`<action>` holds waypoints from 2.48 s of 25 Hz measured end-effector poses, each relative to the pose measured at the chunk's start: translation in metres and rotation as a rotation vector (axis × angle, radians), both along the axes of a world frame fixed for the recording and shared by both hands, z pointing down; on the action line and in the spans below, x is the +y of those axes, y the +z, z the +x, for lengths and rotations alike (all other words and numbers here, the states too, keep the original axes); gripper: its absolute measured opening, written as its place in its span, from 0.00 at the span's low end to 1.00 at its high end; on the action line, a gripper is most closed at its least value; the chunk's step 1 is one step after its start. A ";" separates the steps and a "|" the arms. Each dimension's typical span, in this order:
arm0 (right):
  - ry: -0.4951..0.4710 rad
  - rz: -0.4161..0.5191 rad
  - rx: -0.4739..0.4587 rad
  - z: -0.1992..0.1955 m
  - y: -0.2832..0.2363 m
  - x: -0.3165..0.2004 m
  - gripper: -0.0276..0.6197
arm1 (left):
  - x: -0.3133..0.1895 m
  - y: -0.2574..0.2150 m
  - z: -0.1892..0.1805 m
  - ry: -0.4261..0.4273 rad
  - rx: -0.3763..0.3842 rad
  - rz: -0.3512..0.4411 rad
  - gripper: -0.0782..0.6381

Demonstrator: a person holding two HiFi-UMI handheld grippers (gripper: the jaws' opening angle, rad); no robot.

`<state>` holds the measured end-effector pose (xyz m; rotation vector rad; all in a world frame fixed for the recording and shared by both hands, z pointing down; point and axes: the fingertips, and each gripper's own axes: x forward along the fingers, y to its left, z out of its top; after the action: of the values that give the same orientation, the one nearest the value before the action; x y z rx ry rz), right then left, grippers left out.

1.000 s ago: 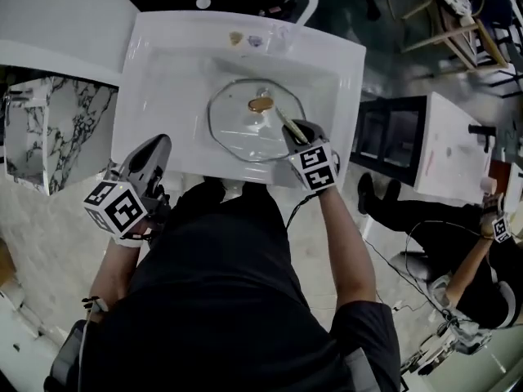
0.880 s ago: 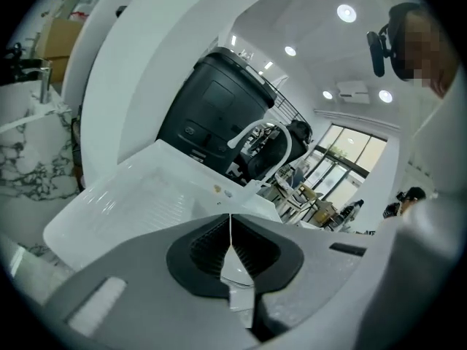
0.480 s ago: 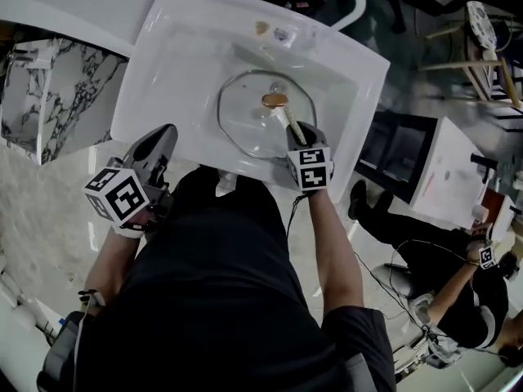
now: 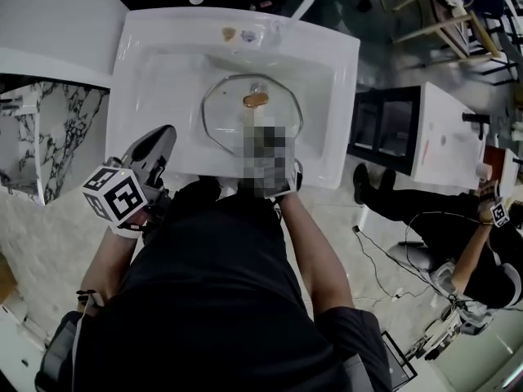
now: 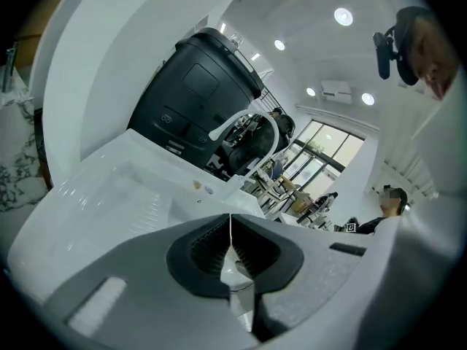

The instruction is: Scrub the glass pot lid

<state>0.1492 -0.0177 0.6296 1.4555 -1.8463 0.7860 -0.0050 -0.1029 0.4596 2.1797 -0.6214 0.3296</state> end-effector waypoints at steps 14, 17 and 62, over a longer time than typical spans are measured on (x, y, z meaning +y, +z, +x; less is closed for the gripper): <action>-0.252 -0.071 -0.099 -0.083 0.000 -0.040 0.15 | 0.005 0.014 -0.101 -0.316 -0.001 -0.052 0.11; -0.253 -0.104 -0.182 -0.101 0.000 -0.051 0.15 | 0.012 0.018 -0.125 -0.391 0.003 -0.075 0.11; -1.100 -0.118 0.162 -0.109 0.035 -0.067 0.15 | 0.027 0.009 -0.087 -0.305 -0.002 -0.108 0.11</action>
<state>0.0406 -0.0850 0.6647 0.2587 -2.0283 0.1952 -0.0916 -0.0761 0.4690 1.9463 -0.9019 0.1974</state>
